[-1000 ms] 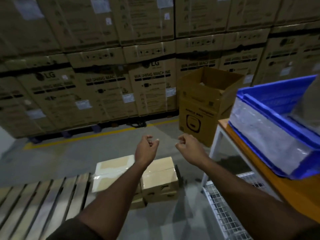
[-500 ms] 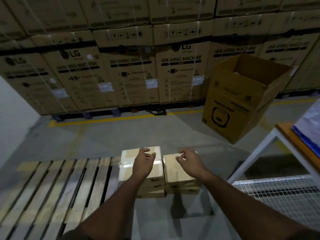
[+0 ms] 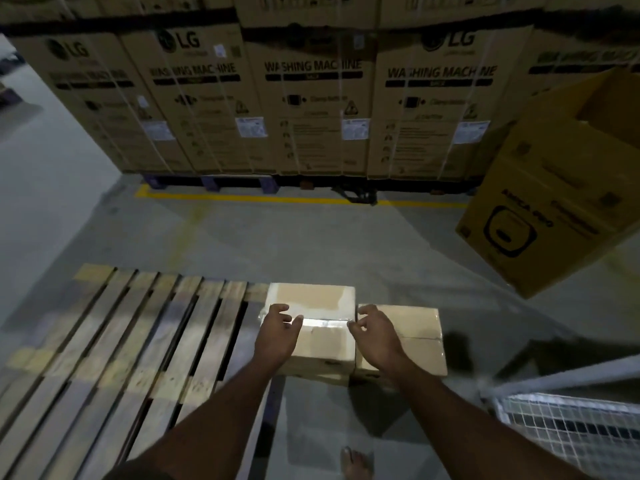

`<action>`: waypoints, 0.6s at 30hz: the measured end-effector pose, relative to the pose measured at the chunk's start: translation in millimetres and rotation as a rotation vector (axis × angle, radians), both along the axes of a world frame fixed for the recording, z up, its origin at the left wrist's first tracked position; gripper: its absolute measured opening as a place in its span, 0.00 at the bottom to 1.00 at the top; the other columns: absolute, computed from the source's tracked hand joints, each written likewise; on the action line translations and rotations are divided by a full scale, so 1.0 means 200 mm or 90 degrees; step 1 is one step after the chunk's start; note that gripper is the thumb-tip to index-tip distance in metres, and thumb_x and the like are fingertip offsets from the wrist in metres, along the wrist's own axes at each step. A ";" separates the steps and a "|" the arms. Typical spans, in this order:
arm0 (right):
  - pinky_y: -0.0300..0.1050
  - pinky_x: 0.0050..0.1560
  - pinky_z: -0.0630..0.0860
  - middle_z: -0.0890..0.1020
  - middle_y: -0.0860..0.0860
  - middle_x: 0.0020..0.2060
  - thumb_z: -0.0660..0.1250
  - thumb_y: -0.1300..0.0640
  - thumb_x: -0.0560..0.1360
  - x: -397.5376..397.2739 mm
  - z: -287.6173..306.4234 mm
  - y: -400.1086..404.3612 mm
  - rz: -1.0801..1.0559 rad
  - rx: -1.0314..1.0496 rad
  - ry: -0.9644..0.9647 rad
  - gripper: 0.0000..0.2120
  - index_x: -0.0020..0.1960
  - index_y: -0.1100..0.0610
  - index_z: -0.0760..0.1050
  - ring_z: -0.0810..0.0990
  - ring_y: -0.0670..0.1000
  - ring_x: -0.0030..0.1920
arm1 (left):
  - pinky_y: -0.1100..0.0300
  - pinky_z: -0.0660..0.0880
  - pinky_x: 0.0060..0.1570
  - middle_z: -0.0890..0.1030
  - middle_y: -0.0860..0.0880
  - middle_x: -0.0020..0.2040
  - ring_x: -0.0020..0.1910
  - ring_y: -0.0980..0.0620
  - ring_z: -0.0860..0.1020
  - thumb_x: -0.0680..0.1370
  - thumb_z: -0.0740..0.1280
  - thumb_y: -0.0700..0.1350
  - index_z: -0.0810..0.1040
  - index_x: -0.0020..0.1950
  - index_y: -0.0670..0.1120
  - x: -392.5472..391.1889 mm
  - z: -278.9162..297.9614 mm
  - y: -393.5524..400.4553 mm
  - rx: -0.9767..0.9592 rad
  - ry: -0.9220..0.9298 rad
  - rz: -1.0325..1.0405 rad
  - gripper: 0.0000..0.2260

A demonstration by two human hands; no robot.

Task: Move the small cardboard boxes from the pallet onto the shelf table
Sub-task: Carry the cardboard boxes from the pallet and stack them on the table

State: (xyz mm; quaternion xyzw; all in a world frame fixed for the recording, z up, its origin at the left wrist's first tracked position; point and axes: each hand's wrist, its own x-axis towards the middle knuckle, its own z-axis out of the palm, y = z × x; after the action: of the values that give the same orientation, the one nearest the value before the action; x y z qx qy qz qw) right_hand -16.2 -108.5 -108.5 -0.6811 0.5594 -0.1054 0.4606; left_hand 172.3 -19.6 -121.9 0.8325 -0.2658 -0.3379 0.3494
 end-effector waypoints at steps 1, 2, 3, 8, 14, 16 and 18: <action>0.47 0.57 0.73 0.81 0.52 0.50 0.67 0.51 0.77 0.03 -0.05 -0.03 -0.005 0.010 -0.001 0.16 0.63 0.54 0.73 0.77 0.54 0.57 | 0.45 0.78 0.58 0.82 0.45 0.55 0.54 0.47 0.82 0.79 0.70 0.49 0.71 0.61 0.50 0.02 -0.04 -0.02 0.007 0.011 0.009 0.14; 0.46 0.56 0.73 0.81 0.52 0.50 0.67 0.51 0.77 0.05 -0.10 -0.06 -0.007 0.019 0.001 0.16 0.63 0.55 0.72 0.77 0.54 0.57 | 0.45 0.78 0.59 0.81 0.45 0.56 0.54 0.46 0.82 0.79 0.71 0.49 0.72 0.62 0.49 0.04 -0.09 -0.04 0.015 0.019 0.019 0.15; 0.46 0.56 0.72 0.80 0.52 0.50 0.67 0.52 0.77 0.07 -0.15 -0.09 -0.008 0.027 0.005 0.17 0.64 0.55 0.72 0.77 0.55 0.58 | 0.46 0.77 0.59 0.80 0.45 0.57 0.55 0.46 0.81 0.79 0.71 0.48 0.72 0.64 0.48 0.05 -0.12 -0.06 0.021 0.028 0.030 0.16; 0.48 0.60 0.73 0.81 0.55 0.55 0.67 0.53 0.77 0.18 -0.38 -0.22 -0.011 0.046 0.032 0.19 0.65 0.59 0.72 0.77 0.57 0.60 | 0.49 0.73 0.67 0.77 0.43 0.65 0.64 0.45 0.77 0.79 0.72 0.47 0.72 0.70 0.42 0.15 -0.32 -0.11 0.067 0.034 0.058 0.22; 0.44 0.63 0.69 0.77 0.57 0.63 0.67 0.52 0.78 0.30 -0.67 -0.31 -0.030 0.075 0.076 0.22 0.68 0.60 0.70 0.74 0.57 0.65 | 0.47 0.69 0.71 0.74 0.40 0.70 0.70 0.42 0.73 0.78 0.72 0.49 0.71 0.73 0.40 0.32 -0.59 -0.21 0.140 -0.004 0.062 0.27; 0.45 0.64 0.67 0.76 0.57 0.64 0.67 0.51 0.79 0.33 -0.80 -0.33 -0.036 0.081 0.105 0.22 0.69 0.61 0.70 0.73 0.58 0.66 | 0.45 0.72 0.68 0.76 0.41 0.68 0.67 0.40 0.75 0.76 0.73 0.51 0.72 0.72 0.40 0.39 -0.75 -0.23 0.150 -0.007 0.061 0.28; 0.47 0.64 0.69 0.76 0.58 0.64 0.67 0.50 0.78 0.34 -0.90 -0.34 -0.053 0.097 0.138 0.23 0.68 0.62 0.70 0.73 0.59 0.65 | 0.42 0.75 0.64 0.79 0.41 0.64 0.63 0.40 0.78 0.71 0.72 0.59 0.74 0.70 0.40 0.45 -0.91 -0.22 0.159 -0.008 0.073 0.33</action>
State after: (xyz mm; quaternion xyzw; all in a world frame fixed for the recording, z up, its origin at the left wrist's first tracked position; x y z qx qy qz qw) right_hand 51.4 -175.6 -289.3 -0.6280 0.6399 -0.0075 0.4428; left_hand 262.7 -62.6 -303.5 0.8855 -0.1757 -0.3425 0.2600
